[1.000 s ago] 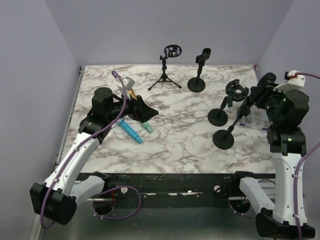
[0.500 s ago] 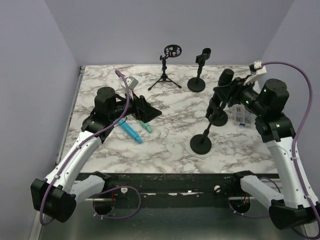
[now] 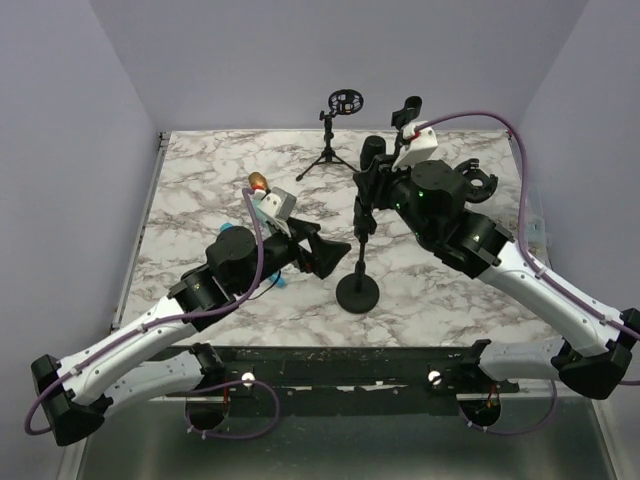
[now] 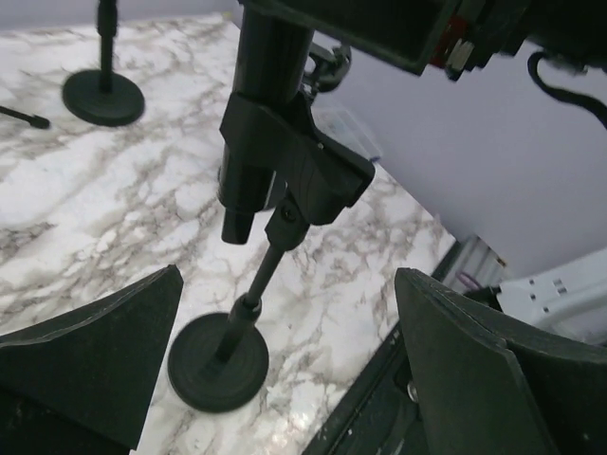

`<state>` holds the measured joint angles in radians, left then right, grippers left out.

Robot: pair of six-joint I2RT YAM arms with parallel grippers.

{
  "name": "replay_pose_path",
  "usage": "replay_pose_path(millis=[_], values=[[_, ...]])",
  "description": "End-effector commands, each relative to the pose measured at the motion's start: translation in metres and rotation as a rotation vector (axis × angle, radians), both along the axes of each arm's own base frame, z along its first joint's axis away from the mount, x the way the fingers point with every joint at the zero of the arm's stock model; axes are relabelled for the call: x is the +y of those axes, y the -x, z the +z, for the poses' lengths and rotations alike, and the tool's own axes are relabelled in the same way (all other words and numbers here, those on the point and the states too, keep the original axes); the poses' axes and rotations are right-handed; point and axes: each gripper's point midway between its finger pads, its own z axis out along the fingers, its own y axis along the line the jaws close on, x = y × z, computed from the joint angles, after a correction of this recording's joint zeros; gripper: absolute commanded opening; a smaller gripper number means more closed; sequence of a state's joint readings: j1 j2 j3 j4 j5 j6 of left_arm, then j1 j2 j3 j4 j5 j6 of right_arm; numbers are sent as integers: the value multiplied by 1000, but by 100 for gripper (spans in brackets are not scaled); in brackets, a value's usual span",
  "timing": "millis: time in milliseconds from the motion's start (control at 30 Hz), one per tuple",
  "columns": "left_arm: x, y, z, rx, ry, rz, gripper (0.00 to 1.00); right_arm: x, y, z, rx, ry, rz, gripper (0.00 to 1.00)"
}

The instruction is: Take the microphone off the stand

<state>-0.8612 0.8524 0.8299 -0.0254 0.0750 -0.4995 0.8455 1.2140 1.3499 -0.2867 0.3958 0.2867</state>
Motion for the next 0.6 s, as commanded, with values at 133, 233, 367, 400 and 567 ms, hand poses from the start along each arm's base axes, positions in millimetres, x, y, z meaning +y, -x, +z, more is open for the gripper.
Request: replay_pose_path(millis=[133,233,367,400,567], values=[[-12,-32,27,-211,-66,304,98,-30,-19,16,-36,-41,-324,1],[-31,-30,30,-260,-93,287,98,-29,-19,15,-32,-31,-322,1],[-52,-32,30,-268,-112,264,99,-31,-17,21,-44,-44,-321,1],[-57,-32,29,-268,-110,260,99,-31,-17,22,-44,-44,-320,1],[-69,-45,29,-265,-138,296,97,-27,-17,20,-37,-38,-307,1]])
